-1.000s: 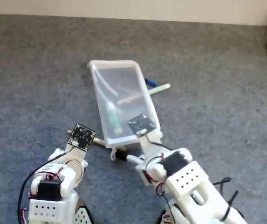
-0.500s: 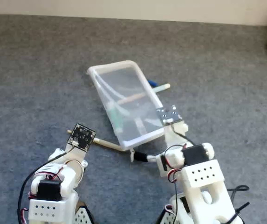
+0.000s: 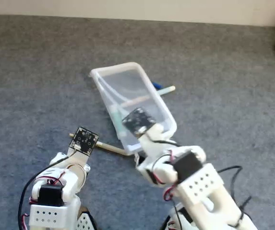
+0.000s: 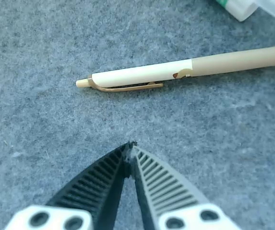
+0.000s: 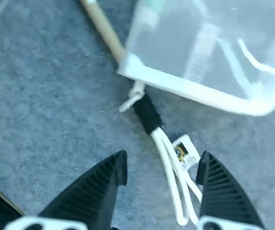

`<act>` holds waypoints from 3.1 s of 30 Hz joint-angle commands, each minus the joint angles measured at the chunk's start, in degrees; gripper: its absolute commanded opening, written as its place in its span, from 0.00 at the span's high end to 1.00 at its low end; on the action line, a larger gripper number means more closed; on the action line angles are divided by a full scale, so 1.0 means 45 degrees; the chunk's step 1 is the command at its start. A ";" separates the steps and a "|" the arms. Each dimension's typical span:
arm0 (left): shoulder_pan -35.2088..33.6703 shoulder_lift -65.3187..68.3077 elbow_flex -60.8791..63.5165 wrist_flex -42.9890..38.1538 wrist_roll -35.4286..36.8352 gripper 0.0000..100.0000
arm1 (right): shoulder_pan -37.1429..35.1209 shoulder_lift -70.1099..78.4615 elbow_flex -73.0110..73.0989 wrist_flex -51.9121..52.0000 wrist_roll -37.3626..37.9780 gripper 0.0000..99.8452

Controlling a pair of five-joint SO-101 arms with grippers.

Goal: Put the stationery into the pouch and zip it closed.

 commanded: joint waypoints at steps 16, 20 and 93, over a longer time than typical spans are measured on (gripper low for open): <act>-0.0088 -0.0088 0.0283 0.0059 -0.0117 0.99 | -0.0400 0.6066 0.0147 -0.3937 0.1231 0.77; -0.0088 -0.0088 0.0283 0.0059 -0.0117 0.99 | -0.0381 0.7140 0.0342 -0.4659 0.1250 0.77; 0.0400 -0.0147 -0.0400 -0.0215 -0.0117 0.99 | -0.0342 -0.3683 0.1455 -0.4737 0.1250 1.00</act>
